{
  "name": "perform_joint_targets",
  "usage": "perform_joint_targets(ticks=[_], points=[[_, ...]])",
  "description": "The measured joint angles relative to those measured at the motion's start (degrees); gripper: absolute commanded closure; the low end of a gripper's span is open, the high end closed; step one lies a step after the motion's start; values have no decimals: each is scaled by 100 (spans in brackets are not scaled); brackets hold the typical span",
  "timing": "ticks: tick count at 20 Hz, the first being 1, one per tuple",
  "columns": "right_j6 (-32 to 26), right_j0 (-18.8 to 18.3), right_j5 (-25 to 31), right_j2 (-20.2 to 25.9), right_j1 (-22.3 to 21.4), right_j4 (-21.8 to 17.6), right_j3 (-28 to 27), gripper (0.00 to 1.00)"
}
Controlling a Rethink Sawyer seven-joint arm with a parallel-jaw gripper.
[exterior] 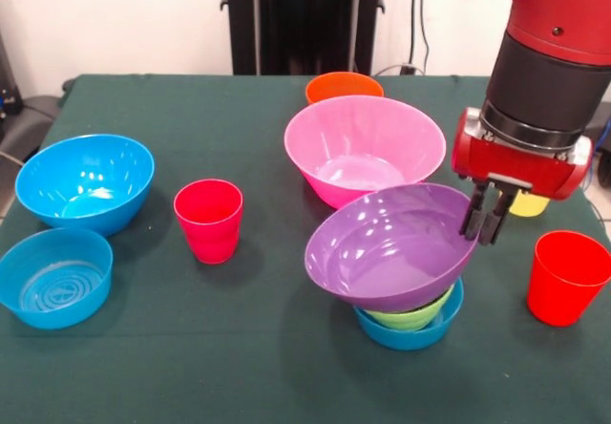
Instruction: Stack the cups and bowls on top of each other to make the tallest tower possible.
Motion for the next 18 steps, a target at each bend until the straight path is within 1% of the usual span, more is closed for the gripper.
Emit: perform_joint_targets(ticks=[6,12,17,18], points=[[13,46,-178,-132,11,1,7,100],[16,134,-205,-359,13,7,7,100],[186,383,-205,-643,42,101,2,100],[304,478,-205,-706,48,196,2,0]])
